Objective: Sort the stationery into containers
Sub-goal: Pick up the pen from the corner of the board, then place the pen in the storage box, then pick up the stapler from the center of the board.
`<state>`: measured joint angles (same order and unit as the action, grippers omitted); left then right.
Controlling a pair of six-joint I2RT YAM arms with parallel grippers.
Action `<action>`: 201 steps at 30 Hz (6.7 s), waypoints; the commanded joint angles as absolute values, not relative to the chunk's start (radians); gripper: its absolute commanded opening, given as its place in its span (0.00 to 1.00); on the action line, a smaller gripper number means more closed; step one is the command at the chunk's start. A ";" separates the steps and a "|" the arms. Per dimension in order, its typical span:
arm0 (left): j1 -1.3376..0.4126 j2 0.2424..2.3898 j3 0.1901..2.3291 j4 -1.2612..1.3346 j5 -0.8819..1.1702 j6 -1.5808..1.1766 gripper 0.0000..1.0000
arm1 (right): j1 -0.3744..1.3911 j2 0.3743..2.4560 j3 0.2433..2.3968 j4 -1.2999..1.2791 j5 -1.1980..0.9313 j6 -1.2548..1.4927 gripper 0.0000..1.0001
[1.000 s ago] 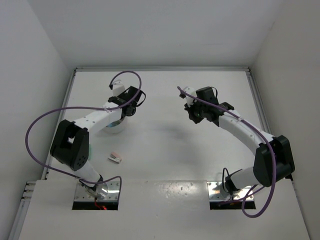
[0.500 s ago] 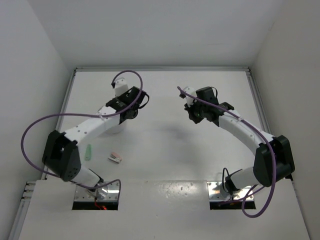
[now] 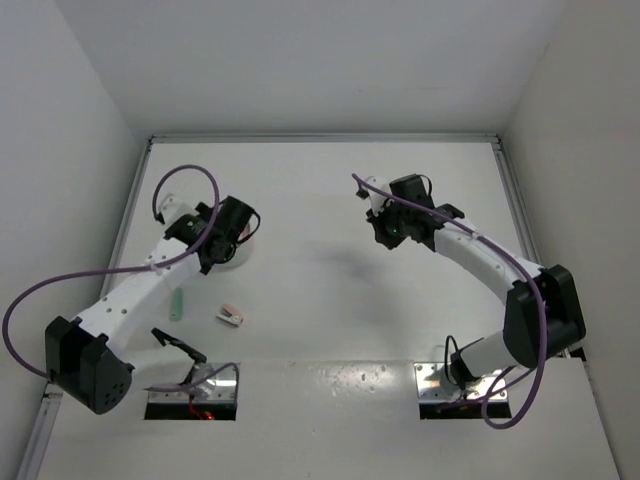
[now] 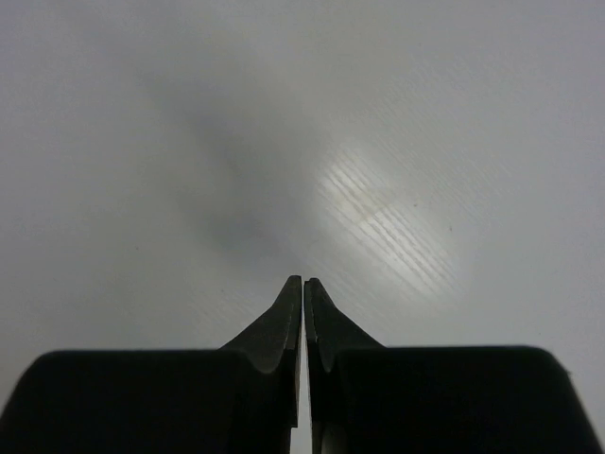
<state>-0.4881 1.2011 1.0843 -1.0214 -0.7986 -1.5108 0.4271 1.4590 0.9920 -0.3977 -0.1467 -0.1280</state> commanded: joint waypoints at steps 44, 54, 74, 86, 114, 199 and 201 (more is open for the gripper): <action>0.240 1.226 0.769 -0.821 -0.325 -0.941 0.83 | 0.422 1.454 1.040 -0.678 -0.368 -0.328 0.18; 0.385 1.387 0.759 -0.716 -0.084 -0.736 0.83 | 0.422 1.445 1.040 -0.669 -0.377 -0.328 0.18; 0.425 1.577 0.828 -0.730 -0.097 -0.634 0.64 | 0.422 1.445 1.049 -0.669 -0.359 -0.328 0.18; 0.374 1.626 0.828 -0.730 -0.097 -0.643 0.19 | 0.422 1.427 1.040 -0.660 -0.359 -0.319 0.18; -0.150 1.089 0.992 -0.664 -0.377 -0.957 0.00 | 0.422 1.534 1.031 -0.641 -0.394 -0.310 0.00; -0.807 1.214 1.173 -1.302 -0.854 -1.667 0.22 | 0.422 1.591 1.022 -0.650 -0.374 -0.308 0.00; -0.798 1.053 1.044 -1.278 -0.740 -1.732 0.57 | 0.422 1.591 1.022 -0.660 -0.385 -0.308 0.00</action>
<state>-0.7979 1.1995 1.1790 -1.2610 -0.9974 -1.6688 0.4271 1.5875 1.0214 -0.6598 -0.3679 -0.3073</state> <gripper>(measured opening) 0.463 0.002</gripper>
